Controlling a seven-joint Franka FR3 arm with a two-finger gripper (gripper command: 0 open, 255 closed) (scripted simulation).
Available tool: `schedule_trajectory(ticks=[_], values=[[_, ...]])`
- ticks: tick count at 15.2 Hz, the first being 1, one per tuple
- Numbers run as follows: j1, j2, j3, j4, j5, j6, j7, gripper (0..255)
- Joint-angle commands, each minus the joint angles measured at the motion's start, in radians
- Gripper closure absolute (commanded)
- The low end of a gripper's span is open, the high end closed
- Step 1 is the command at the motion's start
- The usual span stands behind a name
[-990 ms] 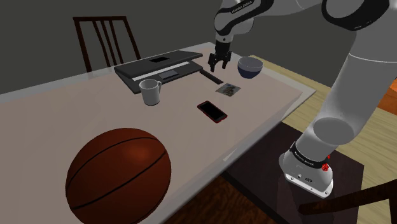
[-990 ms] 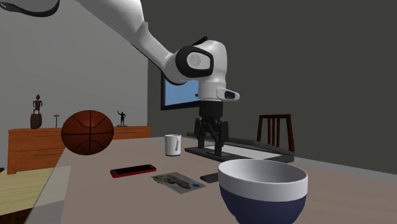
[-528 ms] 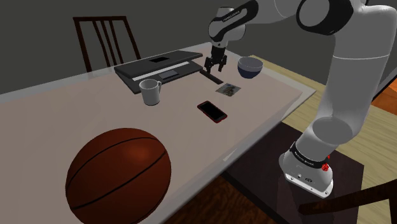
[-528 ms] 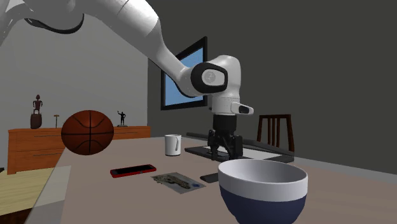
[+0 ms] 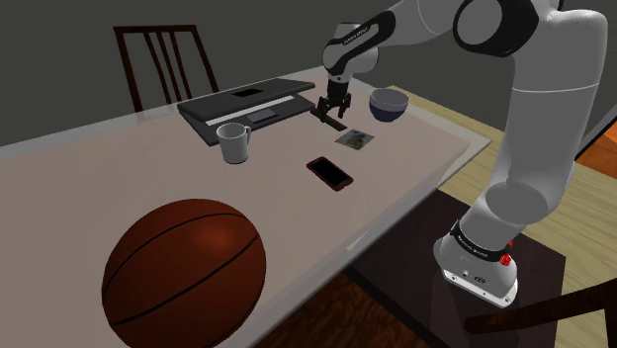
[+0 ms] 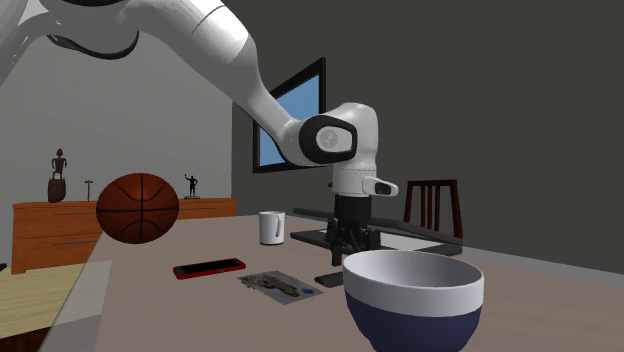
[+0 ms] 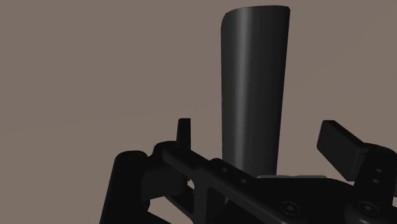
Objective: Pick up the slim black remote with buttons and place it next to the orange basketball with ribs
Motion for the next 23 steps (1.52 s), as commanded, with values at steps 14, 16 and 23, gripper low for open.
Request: schedule_trajectory(ticks=[14, 16, 23], values=[[0.0, 0.0, 0.0, 0.0, 0.0, 0.001, 0.0, 255], [0.001, -0.014, -0.002, 0.007, -0.004, -0.021, 0.004, 255], [0.003, -0.058, -0.006, 0.042, -0.016, -0.099, 0.016, 255]])
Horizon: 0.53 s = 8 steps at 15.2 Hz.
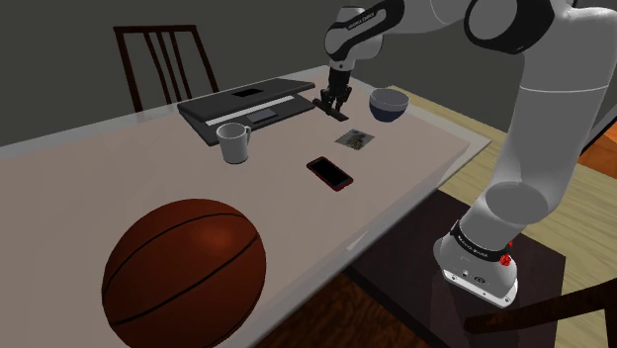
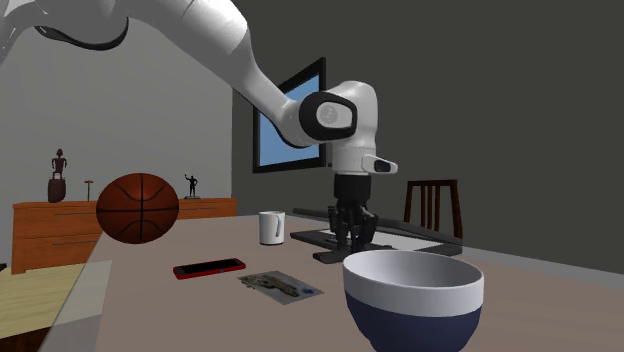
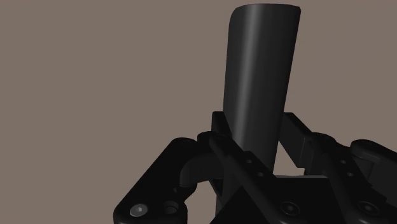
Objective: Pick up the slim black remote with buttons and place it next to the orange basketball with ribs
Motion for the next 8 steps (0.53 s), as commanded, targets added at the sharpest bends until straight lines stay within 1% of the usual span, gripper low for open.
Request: schedule_trajectory(ticks=[1, 8], values=[[0.0, -0.007, -0.001, 0.016, -0.003, -0.023, 0.003, 255], [0.001, -0.042, -0.004, 0.064, -0.013, -0.105, 0.015, 255]])
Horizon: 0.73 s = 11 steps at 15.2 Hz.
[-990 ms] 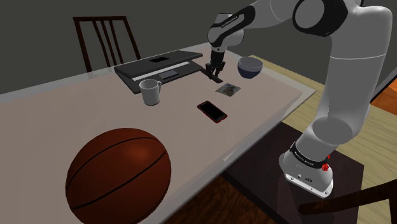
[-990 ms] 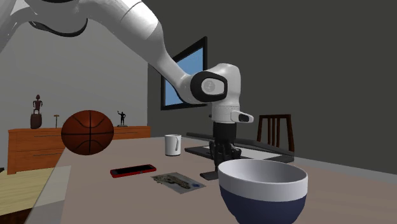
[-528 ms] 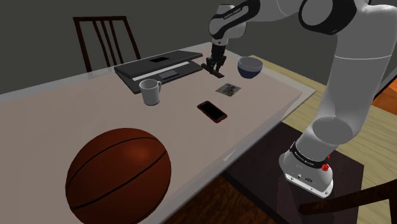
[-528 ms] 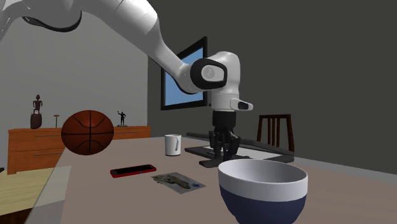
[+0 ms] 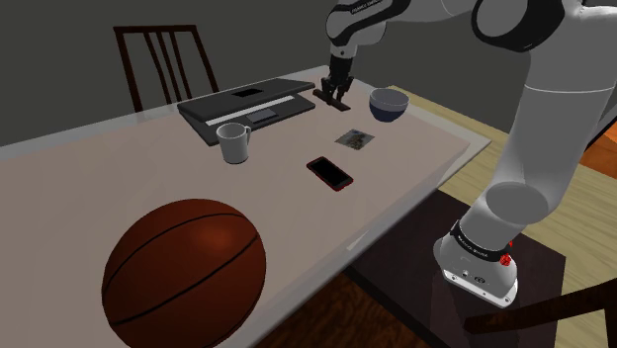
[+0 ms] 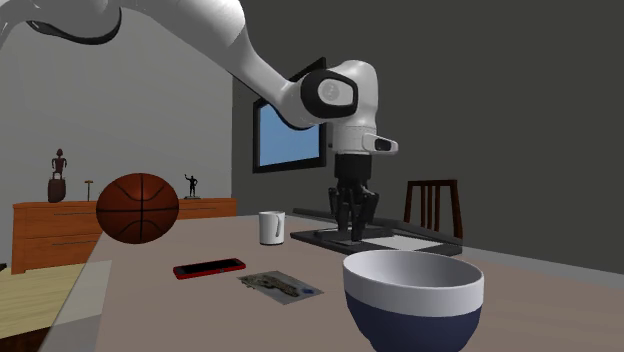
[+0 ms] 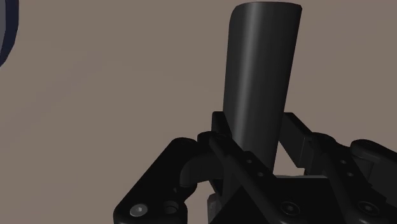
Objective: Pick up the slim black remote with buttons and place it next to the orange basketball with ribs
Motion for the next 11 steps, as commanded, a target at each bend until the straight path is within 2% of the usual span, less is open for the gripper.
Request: schedule_trajectory(ticks=[1, 11], values=[[0.001, -0.011, -0.001, 0.013, -0.003, -0.024, 0.004, 255], [0.0, -0.043, -0.004, 0.105, -0.013, -0.147, 0.017, 255]])
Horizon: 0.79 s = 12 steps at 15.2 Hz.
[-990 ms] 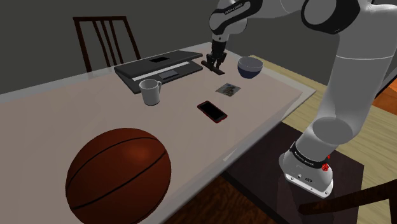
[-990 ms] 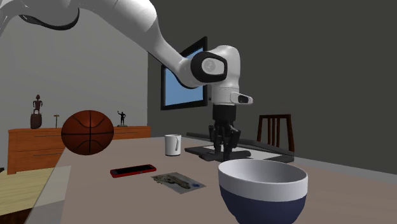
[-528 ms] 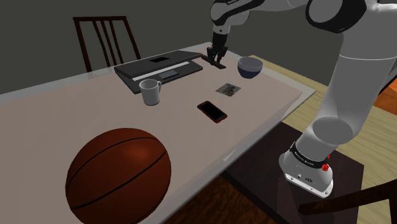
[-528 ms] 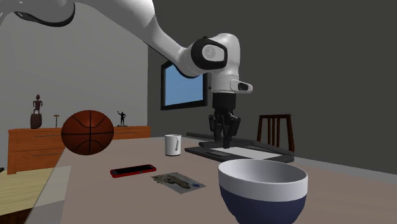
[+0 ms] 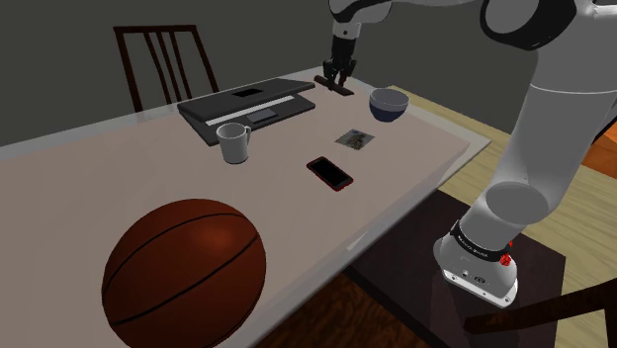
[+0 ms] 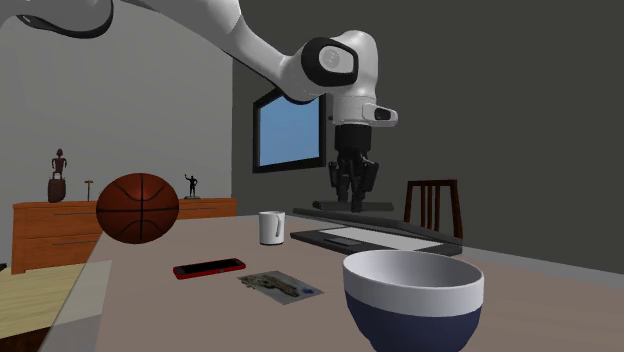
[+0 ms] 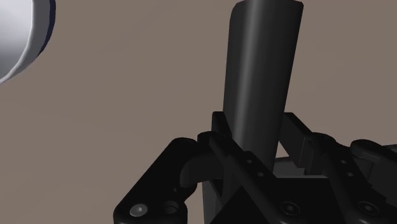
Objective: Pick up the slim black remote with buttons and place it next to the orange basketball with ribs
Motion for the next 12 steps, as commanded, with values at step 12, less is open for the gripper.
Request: schedule_trajectory(ticks=[12], values=[[-0.002, -0.014, -0.002, 0.155, -0.007, -0.169, 0.016, 255]])
